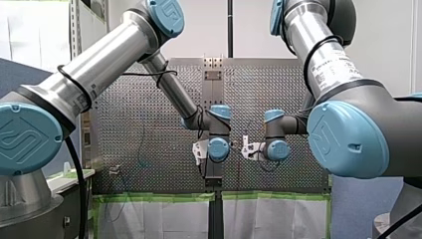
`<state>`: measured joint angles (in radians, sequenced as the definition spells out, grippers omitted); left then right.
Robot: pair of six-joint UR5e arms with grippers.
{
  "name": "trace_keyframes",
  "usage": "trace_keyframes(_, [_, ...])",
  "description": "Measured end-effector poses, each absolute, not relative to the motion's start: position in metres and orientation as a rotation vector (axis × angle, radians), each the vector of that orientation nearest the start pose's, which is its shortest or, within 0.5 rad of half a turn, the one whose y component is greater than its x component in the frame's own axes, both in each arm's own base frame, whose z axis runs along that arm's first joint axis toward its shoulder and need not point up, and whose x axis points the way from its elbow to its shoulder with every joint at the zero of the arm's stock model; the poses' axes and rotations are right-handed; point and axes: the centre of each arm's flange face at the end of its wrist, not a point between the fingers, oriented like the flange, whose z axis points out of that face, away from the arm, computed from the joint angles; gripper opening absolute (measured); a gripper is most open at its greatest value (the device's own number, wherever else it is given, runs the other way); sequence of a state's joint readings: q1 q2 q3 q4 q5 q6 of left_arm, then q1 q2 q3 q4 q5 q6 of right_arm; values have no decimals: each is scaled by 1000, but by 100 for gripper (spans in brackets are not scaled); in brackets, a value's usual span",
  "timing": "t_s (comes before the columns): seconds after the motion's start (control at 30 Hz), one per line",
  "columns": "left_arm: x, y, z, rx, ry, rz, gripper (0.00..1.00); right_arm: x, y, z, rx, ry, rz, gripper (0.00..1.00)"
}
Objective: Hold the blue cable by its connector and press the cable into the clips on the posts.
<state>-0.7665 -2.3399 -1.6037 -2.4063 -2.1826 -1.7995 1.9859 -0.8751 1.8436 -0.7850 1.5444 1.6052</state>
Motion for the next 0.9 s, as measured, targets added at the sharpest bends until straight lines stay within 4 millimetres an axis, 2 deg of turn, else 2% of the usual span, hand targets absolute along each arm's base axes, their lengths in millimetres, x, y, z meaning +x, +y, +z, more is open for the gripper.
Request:
trace_keyframes(0.13, [411, -506, 66, -20, 1639, -264, 1, 351, -476, 48, 1671, -1108, 1439, 0])
trace_keyframes(0.23, [411, -508, 52, -13, 1649, -257, 1, 345, -479, 40, 1676, -1113, 1437, 0])
trace_keyframes(0.4, [411, -514, 43, -5, 1645, -265, 1, 335, -486, 28, 1679, -1127, 1427, 0])
trace_keyframes(0.6, [417, -527, 27, 12, 1650, -274, 1, 324, -498, 26, 1661, -1127, 1468, 0])
trace_keyframes(0.9, [432, -542, 32, -17, 1607, -296, 1, 311, -516, 30, 1647, -1112, 1528, 0])
